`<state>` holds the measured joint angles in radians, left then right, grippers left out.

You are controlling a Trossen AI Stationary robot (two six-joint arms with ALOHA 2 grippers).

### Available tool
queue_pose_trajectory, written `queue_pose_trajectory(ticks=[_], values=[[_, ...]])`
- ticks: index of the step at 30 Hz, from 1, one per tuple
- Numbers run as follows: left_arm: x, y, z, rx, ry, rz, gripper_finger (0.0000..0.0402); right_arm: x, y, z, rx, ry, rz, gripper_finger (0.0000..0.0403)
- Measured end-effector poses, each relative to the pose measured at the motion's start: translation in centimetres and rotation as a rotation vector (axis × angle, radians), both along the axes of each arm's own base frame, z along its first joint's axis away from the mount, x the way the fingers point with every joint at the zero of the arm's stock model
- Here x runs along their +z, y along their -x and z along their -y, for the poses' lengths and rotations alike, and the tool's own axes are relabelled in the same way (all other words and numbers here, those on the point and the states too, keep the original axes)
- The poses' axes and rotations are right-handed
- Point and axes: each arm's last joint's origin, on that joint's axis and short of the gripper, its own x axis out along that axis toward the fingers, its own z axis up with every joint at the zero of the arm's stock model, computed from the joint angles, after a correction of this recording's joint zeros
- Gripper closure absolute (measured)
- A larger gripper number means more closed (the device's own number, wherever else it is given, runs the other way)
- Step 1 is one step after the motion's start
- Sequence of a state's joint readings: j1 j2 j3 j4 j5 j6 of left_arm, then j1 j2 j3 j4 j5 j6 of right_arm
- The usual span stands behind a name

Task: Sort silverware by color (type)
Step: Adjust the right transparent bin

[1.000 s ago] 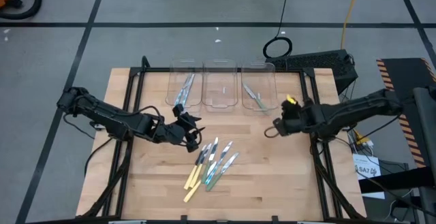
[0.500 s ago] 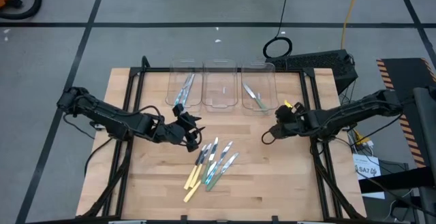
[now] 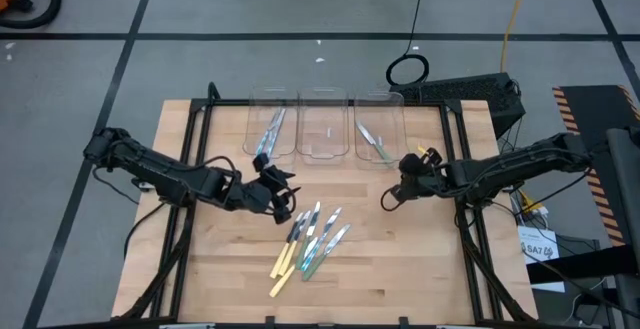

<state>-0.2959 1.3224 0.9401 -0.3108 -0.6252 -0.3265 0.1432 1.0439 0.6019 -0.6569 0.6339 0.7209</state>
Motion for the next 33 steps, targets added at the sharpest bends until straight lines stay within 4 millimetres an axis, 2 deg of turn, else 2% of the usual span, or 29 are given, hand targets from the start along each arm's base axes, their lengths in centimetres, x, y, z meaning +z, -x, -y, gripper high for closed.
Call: queue_pose_trajectory(ticks=[4, 10, 19, 25, 33], values=[[-0.3, 0.3, 0.3, 0.003, 0.011, -0.024, 0.0213, -0.2, 0.7, 0.2, -0.016, -0.034, -0.084, 0.0402], [-0.3, 0.3, 0.3, 0.004, 0.015, -0.026, 0.0213, -0.4, 1.7, 1.5, -0.163, 0.017, -0.144, 0.0402], [-0.2, 0.3, 0.3, 0.024, 0.045, -0.005, 0.0213, -0.6, -0.2, 2.3, -0.139, 0.104, -0.076, 0.0402], [-0.2, 0.4, 0.7, 0.025, 0.067, 0.004, 0.0213, -1.5, -0.3, 2.8, -0.141, 0.124, -0.171, 0.0403], [-0.2, 0.6, 1.5, 0.028, 0.115, 0.025, 0.0213, -2.3, -0.9, 3.3, -0.186, 0.217, -0.211, 0.0403]])
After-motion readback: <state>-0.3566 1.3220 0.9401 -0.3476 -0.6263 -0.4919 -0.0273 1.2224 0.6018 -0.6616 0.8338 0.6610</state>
